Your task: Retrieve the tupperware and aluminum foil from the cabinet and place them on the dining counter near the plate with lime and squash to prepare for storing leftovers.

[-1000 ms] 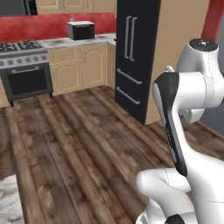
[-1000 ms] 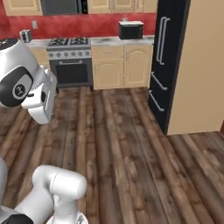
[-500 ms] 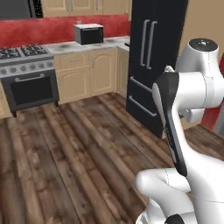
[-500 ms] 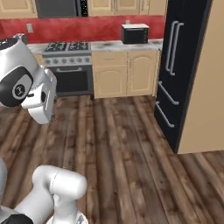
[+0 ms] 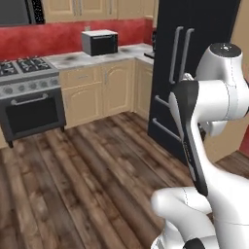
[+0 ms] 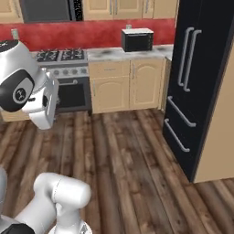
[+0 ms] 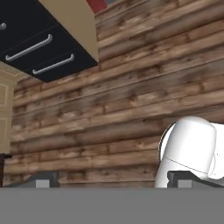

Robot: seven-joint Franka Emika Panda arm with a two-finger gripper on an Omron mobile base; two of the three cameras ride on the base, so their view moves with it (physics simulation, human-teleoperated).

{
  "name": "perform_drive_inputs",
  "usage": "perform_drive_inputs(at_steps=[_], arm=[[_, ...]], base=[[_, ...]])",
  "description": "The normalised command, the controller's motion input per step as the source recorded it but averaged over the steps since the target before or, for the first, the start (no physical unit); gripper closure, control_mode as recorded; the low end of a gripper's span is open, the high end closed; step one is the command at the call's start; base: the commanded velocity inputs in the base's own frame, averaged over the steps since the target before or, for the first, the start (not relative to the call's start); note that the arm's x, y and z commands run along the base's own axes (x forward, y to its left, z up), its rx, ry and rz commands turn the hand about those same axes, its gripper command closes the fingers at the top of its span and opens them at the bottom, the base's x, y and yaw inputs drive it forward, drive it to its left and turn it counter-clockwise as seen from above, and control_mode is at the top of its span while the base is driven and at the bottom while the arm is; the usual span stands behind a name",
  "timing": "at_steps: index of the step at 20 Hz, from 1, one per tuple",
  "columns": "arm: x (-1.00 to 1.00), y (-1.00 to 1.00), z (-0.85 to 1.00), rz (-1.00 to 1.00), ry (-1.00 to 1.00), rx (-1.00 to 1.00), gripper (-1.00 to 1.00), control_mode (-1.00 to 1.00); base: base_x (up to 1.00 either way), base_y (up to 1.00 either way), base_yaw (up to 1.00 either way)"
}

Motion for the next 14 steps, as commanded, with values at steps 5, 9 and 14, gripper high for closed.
perform_drive_inputs(at_steps=[5,9,14], arm=[[0.00,0.00,0.00,0.00,0.00,0.00,-1.00,1.00],[0.00,0.00,0.00,0.00,0.00,0.00,-1.00,1.00],[0.00,0.00,0.00,0.00,0.00,0.00,-1.00,1.00]], base=[[1.00,0.53,-0.29],[1.00,0.63,-0.30],[1.00,0.76,-0.28]])
